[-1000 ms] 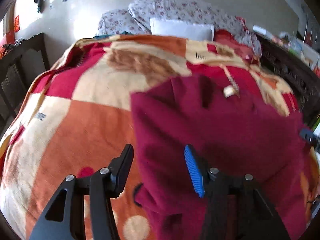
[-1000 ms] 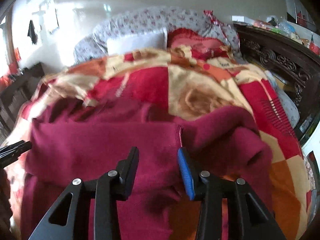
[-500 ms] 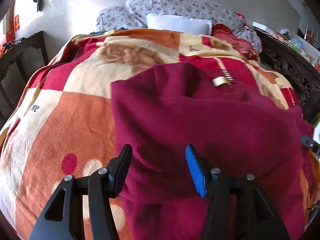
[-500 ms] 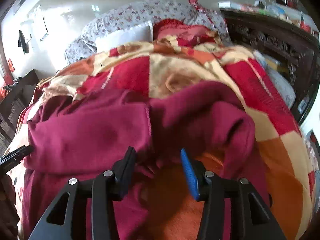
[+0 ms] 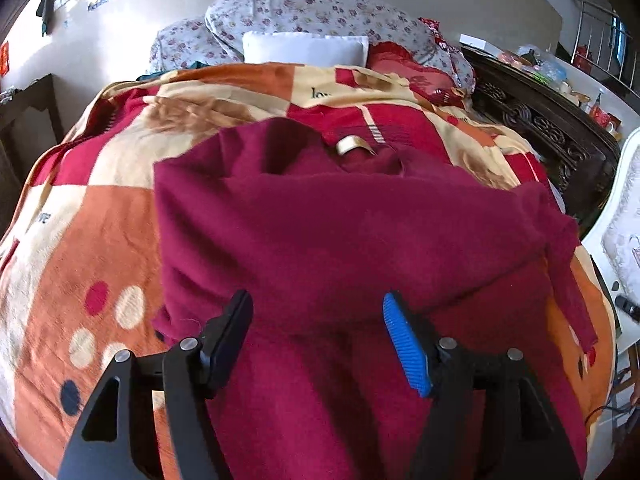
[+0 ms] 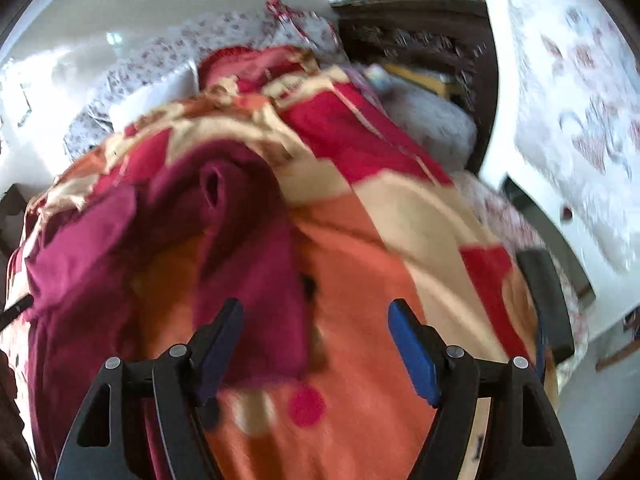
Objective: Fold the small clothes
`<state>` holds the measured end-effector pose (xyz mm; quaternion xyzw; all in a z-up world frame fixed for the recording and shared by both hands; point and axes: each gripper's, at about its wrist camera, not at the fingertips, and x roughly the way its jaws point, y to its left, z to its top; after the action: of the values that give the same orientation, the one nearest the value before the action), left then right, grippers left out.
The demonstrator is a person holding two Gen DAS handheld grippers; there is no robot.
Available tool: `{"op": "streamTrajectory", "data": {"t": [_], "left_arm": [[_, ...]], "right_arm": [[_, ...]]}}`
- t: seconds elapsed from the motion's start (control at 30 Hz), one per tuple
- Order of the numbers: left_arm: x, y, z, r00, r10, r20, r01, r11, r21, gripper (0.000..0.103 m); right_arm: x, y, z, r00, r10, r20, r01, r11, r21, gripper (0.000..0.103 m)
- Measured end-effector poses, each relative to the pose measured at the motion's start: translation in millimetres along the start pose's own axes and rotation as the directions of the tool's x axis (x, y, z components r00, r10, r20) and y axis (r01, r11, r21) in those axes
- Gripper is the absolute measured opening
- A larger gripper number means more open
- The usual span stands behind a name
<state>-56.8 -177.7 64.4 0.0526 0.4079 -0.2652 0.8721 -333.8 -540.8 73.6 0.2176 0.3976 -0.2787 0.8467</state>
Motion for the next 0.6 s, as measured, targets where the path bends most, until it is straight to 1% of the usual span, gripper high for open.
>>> {"op": "streamTrajectory", "data": {"t": [0.1, 0.17, 0.2, 0.33, 0.47, 0.5, 0.53, 0.57, 0.6], "left_arm": [[0, -6, -4, 1.0, -0.003, -0.007, 0.003, 1.0, 0.009, 0.067], [0, -9, -5, 1.0, -0.003, -0.012, 0.003, 1.0, 0.018, 0.067], [-1, -10, -5, 1.0, 0.0, -0.012, 0.0, 1.0, 0.025, 0.067], [-5, -8, -5, 1.0, 0.017, -0.003, -0.017, 0.999, 0.033, 0.067], [-4, -2, -3, 1.0, 0.015, -0.009, -0.015, 1.0, 0.005, 0.067], [-4, -2, -3, 1.0, 0.012, -0.008, -0.012, 1.0, 0.001, 0.067], [-4, -3, -3, 1.0, 0.01, -0.008, -0.01, 1.0, -0.002, 0.067], [-4, -4, -4, 1.0, 0.008, -0.009, -0.008, 1.0, -0.001, 0.067], [-4, -6, -5, 1.0, 0.006, -0.012, -0.006, 1.0, 0.005, 0.067]], "right_arm": [[13, -5, -11, 0.999, 0.033, -0.032, -0.032, 0.999, 0.04, 0.079], [18, -4, -19, 0.996, 0.079, -0.04, -0.075, 0.994, 0.08, 0.079], [18, -5, -24, 0.993, 0.109, -0.035, -0.105, 0.988, 0.111, 0.079], [19, -11, -40, 0.987, 0.16, -0.003, -0.156, 0.965, 0.208, 0.079], [28, -4, -37, 0.977, 0.211, 0.02, -0.21, 0.948, 0.239, 0.079], [32, -1, -35, 0.972, 0.234, 0.02, -0.232, 0.943, 0.241, 0.075], [39, 2, -32, 0.967, 0.256, 0.018, -0.252, 0.937, 0.24, 0.061], [43, 3, -30, 0.967, 0.255, 0.024, -0.253, 0.936, 0.243, 0.053], [48, 2, -28, 0.968, 0.249, 0.041, -0.251, 0.934, 0.253, 0.033]]}}
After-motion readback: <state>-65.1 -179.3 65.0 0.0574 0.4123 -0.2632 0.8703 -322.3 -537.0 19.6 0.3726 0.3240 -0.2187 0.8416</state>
